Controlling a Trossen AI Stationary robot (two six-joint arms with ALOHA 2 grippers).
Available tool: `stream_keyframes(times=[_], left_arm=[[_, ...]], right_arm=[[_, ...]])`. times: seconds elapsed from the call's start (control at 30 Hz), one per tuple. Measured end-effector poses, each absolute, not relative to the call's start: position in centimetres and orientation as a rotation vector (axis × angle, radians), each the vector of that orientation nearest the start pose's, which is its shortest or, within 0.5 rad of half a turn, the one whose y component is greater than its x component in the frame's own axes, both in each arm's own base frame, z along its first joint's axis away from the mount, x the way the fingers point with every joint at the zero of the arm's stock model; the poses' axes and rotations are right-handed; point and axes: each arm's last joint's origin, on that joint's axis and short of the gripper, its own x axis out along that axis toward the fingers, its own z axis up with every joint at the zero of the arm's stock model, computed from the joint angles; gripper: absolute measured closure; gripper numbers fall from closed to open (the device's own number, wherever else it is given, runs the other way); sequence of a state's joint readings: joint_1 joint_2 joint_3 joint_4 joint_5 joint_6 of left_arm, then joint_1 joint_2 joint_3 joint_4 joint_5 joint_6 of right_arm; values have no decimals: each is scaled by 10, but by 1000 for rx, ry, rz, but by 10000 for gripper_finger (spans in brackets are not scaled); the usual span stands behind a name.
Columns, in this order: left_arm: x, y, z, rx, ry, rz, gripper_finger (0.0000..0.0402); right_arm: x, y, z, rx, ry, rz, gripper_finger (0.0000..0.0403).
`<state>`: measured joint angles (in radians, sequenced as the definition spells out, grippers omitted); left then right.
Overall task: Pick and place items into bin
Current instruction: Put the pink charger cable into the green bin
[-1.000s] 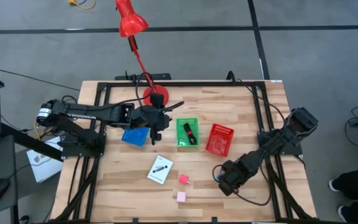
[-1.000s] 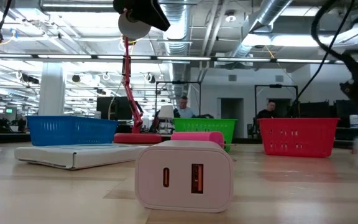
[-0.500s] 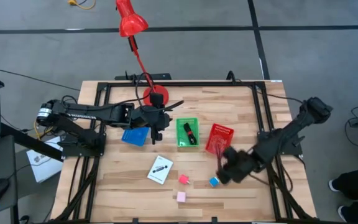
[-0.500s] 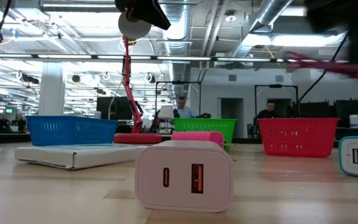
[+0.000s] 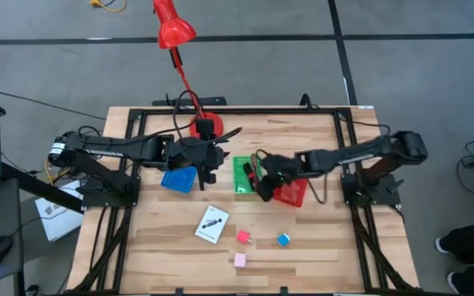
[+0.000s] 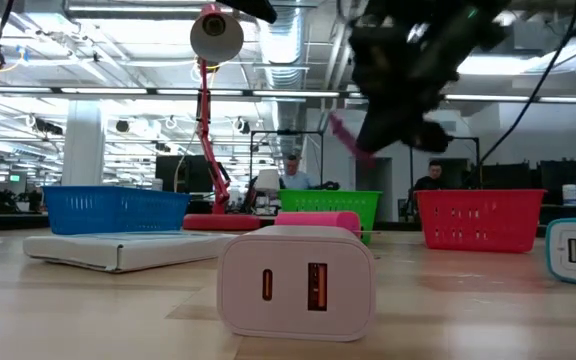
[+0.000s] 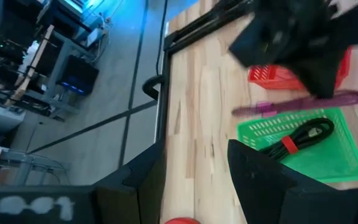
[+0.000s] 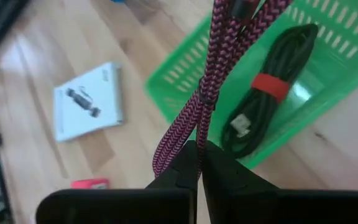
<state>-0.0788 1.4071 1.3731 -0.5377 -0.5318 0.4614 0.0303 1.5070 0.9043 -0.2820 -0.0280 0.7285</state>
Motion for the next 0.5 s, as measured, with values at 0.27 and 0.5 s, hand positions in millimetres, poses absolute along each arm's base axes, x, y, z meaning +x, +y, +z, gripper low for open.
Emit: stream_keyframes(times=[0.27,0.5], left_arm=[[301,-8,367,627,658,347,239],[298,-7,362,642,718,339,239]], right_arm=[[320,-19,179,691,967,-263,396],[339,-20,194,629,1019,-238,391]])
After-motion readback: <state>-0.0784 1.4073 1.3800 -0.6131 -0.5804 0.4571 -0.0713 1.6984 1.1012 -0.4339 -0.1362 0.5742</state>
